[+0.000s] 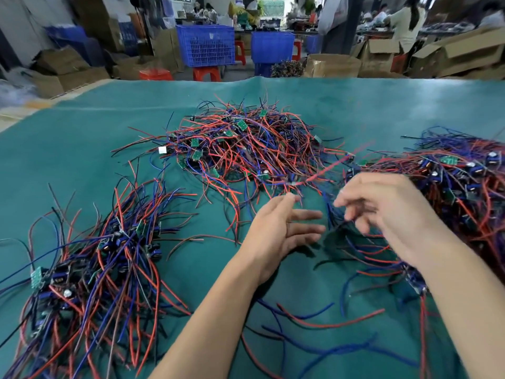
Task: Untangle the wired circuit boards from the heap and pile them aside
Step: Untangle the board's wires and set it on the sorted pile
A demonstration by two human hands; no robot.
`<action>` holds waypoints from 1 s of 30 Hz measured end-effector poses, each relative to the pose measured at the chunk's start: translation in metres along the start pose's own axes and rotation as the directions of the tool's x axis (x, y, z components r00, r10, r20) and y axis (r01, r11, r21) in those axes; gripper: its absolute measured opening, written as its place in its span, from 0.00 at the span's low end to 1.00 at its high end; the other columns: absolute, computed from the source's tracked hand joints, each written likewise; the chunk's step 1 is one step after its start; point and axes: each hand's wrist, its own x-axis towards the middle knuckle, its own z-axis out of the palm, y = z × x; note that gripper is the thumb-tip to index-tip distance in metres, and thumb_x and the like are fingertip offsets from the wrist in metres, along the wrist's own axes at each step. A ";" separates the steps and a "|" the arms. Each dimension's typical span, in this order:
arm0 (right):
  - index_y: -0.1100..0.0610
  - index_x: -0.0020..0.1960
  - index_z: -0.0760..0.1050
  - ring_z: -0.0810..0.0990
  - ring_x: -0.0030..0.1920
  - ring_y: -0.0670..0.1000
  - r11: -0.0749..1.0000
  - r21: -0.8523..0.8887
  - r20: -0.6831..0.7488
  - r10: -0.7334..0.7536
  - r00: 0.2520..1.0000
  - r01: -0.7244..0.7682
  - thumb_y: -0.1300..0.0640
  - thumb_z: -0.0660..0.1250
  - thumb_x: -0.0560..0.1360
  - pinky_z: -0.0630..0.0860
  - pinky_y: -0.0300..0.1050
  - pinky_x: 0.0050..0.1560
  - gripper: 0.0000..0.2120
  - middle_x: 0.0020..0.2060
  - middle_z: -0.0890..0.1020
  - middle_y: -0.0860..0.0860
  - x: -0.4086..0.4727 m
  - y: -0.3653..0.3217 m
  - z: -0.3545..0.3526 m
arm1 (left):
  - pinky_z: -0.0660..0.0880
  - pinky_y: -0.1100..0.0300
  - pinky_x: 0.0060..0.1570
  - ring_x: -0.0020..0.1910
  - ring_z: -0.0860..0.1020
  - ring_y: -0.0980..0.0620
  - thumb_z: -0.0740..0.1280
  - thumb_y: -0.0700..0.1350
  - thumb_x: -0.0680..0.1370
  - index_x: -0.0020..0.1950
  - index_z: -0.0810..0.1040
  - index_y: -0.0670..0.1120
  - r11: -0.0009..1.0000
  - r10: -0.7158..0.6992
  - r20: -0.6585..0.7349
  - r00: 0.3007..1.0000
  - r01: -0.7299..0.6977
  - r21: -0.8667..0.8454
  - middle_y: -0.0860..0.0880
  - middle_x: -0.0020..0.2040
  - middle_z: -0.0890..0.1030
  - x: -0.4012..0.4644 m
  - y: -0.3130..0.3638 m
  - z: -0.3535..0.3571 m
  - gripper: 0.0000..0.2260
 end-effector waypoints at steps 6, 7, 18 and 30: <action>0.60 0.37 0.84 0.77 0.34 0.53 0.991 -0.132 0.536 0.068 0.841 0.004 0.61 0.73 0.69 0.70 0.40 0.28 0.03 0.38 0.82 0.67 -0.021 0.012 0.001 | 0.80 0.60 0.37 0.35 0.83 0.50 0.57 0.43 0.85 0.57 0.73 0.40 1.000 0.004 0.053 0.999 -0.004 0.011 0.43 0.43 0.85 -0.001 -0.002 -0.003 0.08; 0.60 0.40 0.85 0.77 0.35 0.54 0.986 -0.165 0.588 0.075 0.805 0.029 0.58 0.74 0.70 0.71 0.41 0.30 0.05 0.40 0.82 0.68 -0.021 0.014 0.002 | 0.80 0.61 0.36 0.34 0.82 0.51 0.57 0.42 0.84 0.56 0.75 0.40 1.000 -0.004 0.071 0.997 0.002 0.031 0.44 0.41 0.85 -0.001 -0.002 -0.004 0.09; 0.56 0.37 0.81 0.79 0.37 0.59 1.000 0.006 0.290 0.007 0.957 -0.009 0.50 0.67 0.81 0.67 0.42 0.26 0.17 0.40 0.82 0.69 -0.012 0.026 0.005 | 0.67 0.60 0.29 0.26 0.70 0.51 0.56 0.43 0.72 0.40 0.74 0.43 0.984 -0.129 0.393 0.911 0.069 0.163 0.46 0.31 0.69 -0.012 0.001 0.000 0.08; 0.57 0.37 0.84 0.71 0.30 0.52 0.966 -0.057 -0.015 -0.254 0.967 0.253 0.55 0.76 0.74 0.66 0.47 0.32 0.09 0.32 0.80 0.65 -0.006 0.036 0.007 | 0.54 0.64 0.25 0.23 0.58 0.56 0.60 0.49 0.78 0.44 0.76 0.42 0.954 -0.194 0.407 0.892 0.075 0.291 0.51 0.29 0.59 -0.013 -0.003 0.000 0.12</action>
